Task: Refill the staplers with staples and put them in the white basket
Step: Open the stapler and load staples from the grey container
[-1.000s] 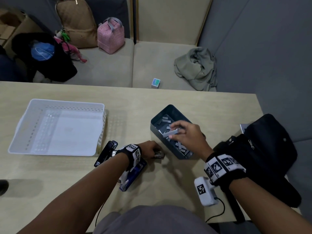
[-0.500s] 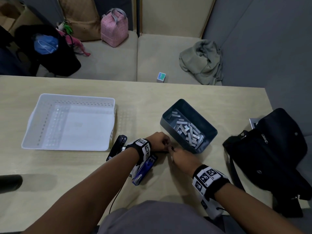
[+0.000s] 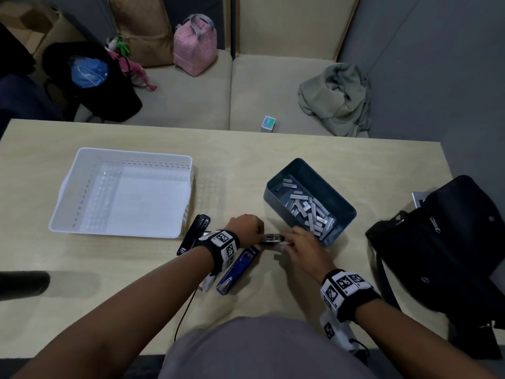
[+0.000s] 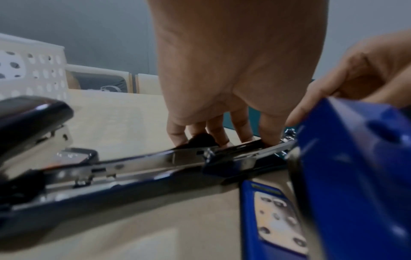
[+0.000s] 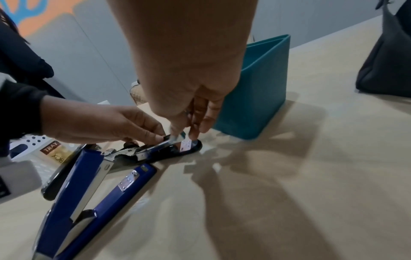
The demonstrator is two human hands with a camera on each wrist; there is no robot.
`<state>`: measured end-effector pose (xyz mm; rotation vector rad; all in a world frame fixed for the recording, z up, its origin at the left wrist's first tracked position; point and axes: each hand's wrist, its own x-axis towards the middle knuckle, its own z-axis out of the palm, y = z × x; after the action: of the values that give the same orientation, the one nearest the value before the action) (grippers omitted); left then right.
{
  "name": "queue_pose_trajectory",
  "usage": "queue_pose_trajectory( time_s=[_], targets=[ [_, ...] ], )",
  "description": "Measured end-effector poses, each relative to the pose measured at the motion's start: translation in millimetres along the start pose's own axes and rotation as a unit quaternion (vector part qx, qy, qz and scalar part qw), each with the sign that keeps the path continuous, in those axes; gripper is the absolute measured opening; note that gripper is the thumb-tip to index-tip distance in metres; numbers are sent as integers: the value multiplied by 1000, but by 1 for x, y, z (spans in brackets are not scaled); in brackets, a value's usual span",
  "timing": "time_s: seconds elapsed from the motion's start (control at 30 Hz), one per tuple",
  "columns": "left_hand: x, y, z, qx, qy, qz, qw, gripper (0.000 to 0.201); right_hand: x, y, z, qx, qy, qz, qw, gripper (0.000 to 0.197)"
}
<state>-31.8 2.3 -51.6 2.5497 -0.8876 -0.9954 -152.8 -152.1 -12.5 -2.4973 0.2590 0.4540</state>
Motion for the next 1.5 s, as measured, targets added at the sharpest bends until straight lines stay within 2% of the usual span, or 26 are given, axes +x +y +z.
queue_pose_trajectory(
  time_s=[0.07, 0.17, 0.23, 0.3, 0.4, 0.5, 0.6, 0.67, 0.73, 0.77, 0.83, 0.93, 1.0, 1.1, 1.17, 1.23, 1.33, 1.5],
  targets=[
    [0, 4, 3, -5, 1, -21, 1000, 27, 0, -1, -1, -13, -2, 6, 1000, 39],
    [-1, 15, 8, 0, 11, -69, 998, 47, -5, -1, 3, -39, -24, 30, 998, 34],
    [-1, 23, 12, 30, 17, -89, 995, 60, -8, -1, 5, -56, -36, 23, 997, 31],
    [0, 29, 15, 39, 19, -107, 993, 64, -10, -1, 4, -78, -38, 17, 996, 29],
    [3, 32, 15, 1, 14, -131, 991, 60, -9, 1, -2, -98, -42, 8, 994, 27],
    [5, 32, 12, -21, 4, -128, 992, 52, -7, 1, -9, -118, -60, -20, 991, 36],
    [5, 26, 6, -112, -7, -101, 989, 26, -6, -3, -14, -180, -100, -61, 977, 42],
    [4, 21, 5, -182, -7, -84, 980, 18, -5, -3, -14, -220, -124, -83, 964, 44],
    [1, 16, 7, -208, 7, -66, 976, 13, -4, -3, -14, -255, -141, -92, 952, 36],
    [-1, 14, 10, -209, 13, -57, 976, 10, -5, -4, -16, -261, -140, -92, 951, 33],
    [-2, 11, 8, -215, 10, -54, 975, 6, -4, -4, -17, -225, -118, -75, 964, 41],
    [-1, 5, -2, -212, -18, -66, 975, 7, 2, -7, -20, -154, -91, -48, 983, 52],
    [1, 4, -8, -150, -43, -74, 985, 6, 6, -10, -22, -141, -98, -48, 984, 52],
    [-1, 2, -13, -37, -58, -104, 992, 30, 8, -19, -22, -138, -113, -79, 981, 46],
    [-2, 0, -13, 6, -55, -118, 991, 47, 8, -23, -20, -166, -131, -99, 972, 46],
    [-5, -1, -9, 29, -41, -127, 991, 55, 6, -25, -15, -192, -155, -114, 962, 45],
    [-8, 0, -4, 26, -12, -130, 991, 56, 1, -27, -12, -193, -164, -108, 961, 35],
    [-10, 6, -8, -62, -22, -137, 988, 49, 1, -24, -16, -176, -123, -89, 973, 43]
  ],
)
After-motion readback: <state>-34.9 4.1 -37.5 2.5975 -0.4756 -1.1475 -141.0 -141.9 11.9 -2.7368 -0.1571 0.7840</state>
